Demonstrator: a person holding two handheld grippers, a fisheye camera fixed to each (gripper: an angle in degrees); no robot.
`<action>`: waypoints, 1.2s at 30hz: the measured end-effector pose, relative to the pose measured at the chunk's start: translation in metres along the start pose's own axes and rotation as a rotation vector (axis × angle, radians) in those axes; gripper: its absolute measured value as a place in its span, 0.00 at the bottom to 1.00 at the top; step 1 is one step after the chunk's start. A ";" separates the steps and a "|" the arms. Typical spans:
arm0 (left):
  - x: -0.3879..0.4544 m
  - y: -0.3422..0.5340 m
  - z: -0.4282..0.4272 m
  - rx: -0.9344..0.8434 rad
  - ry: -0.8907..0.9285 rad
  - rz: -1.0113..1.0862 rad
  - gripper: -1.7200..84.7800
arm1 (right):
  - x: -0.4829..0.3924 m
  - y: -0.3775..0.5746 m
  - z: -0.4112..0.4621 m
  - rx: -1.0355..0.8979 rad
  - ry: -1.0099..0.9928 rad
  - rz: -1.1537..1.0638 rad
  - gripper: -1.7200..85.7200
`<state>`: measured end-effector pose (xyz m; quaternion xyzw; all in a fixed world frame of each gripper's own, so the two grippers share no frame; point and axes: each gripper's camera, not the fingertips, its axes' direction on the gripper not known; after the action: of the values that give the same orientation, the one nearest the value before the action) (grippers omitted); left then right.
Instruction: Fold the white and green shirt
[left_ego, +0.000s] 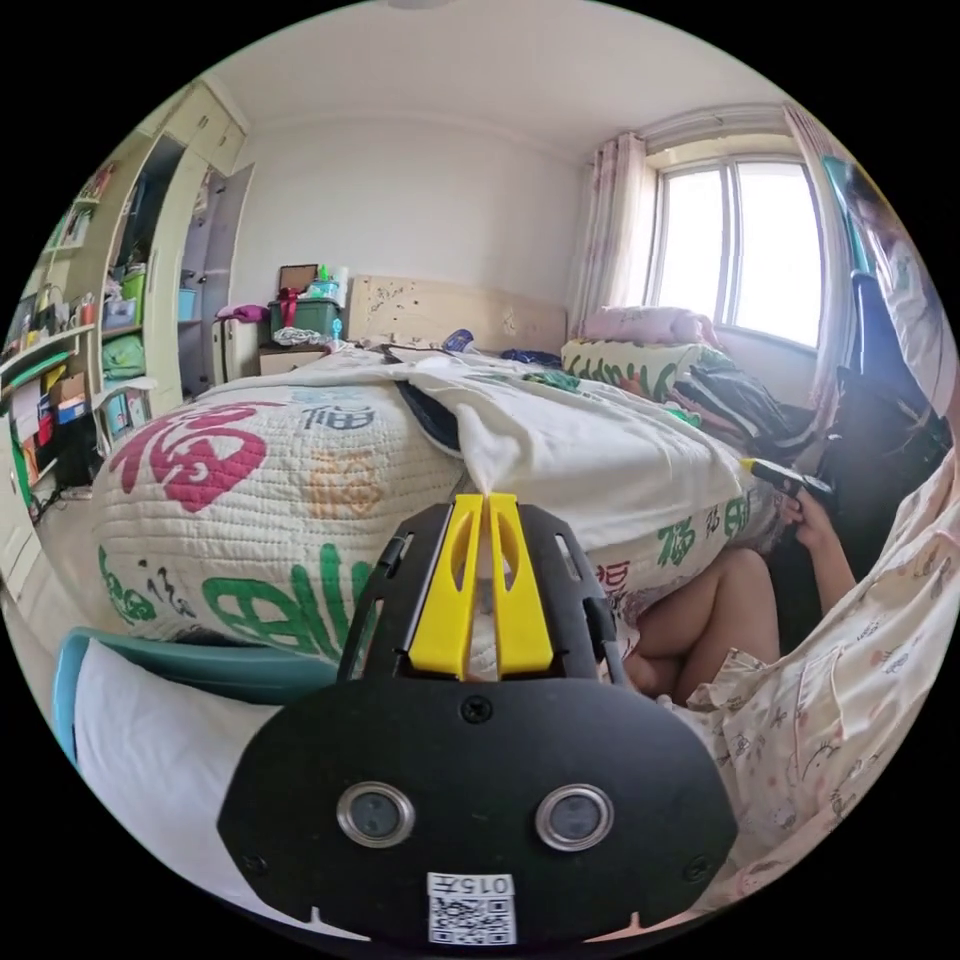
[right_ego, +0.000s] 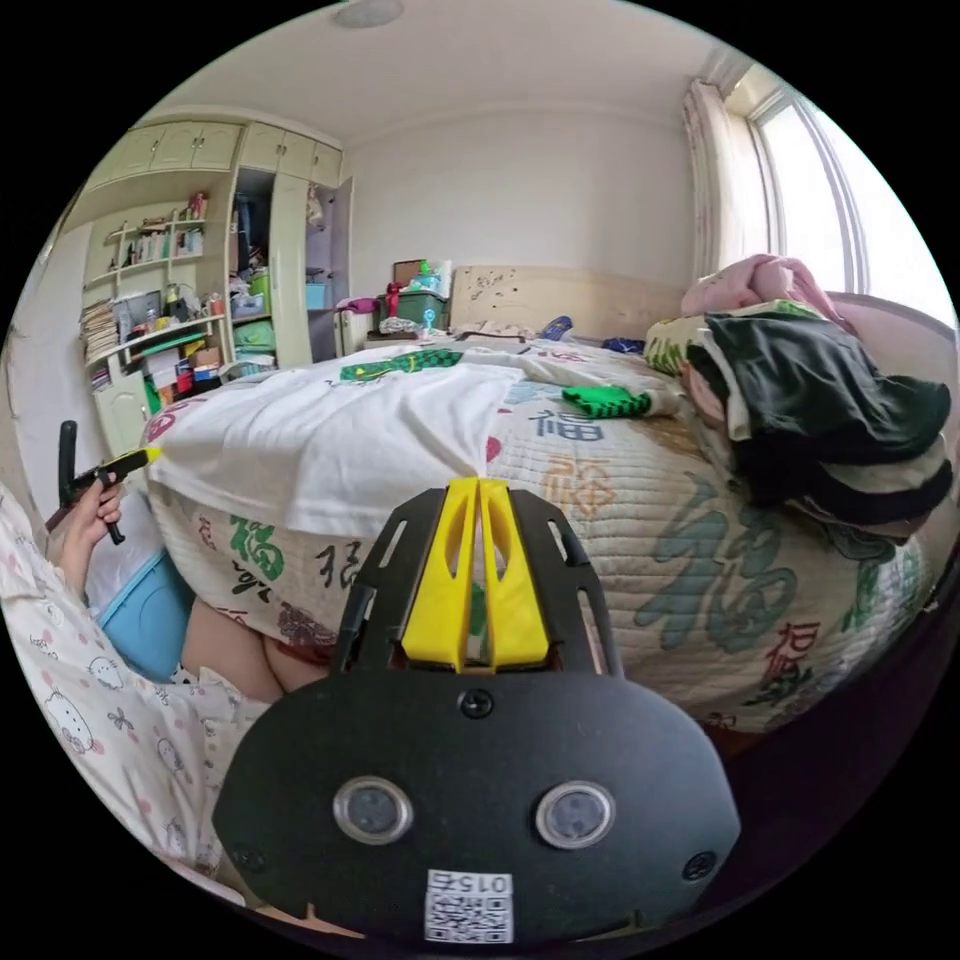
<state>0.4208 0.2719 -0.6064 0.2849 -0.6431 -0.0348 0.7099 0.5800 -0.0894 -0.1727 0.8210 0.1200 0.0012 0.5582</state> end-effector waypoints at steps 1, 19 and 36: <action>-0.002 -0.001 -0.007 0.009 -0.014 -0.019 0.02 | 0.005 0.004 -0.002 -0.007 0.017 0.021 0.01; 0.063 -0.014 0.027 -0.074 -0.137 -0.004 0.11 | -0.042 0.041 0.053 -0.124 0.069 0.045 0.01; 0.128 -0.381 0.435 -0.232 -0.201 0.282 0.05 | -0.122 -0.329 0.466 -0.152 -0.035 -0.138 0.01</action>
<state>0.1577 -0.2566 -0.6588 0.1034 -0.7358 -0.0372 0.6682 0.4608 -0.4263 -0.6336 0.7661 0.1660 -0.0422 0.6195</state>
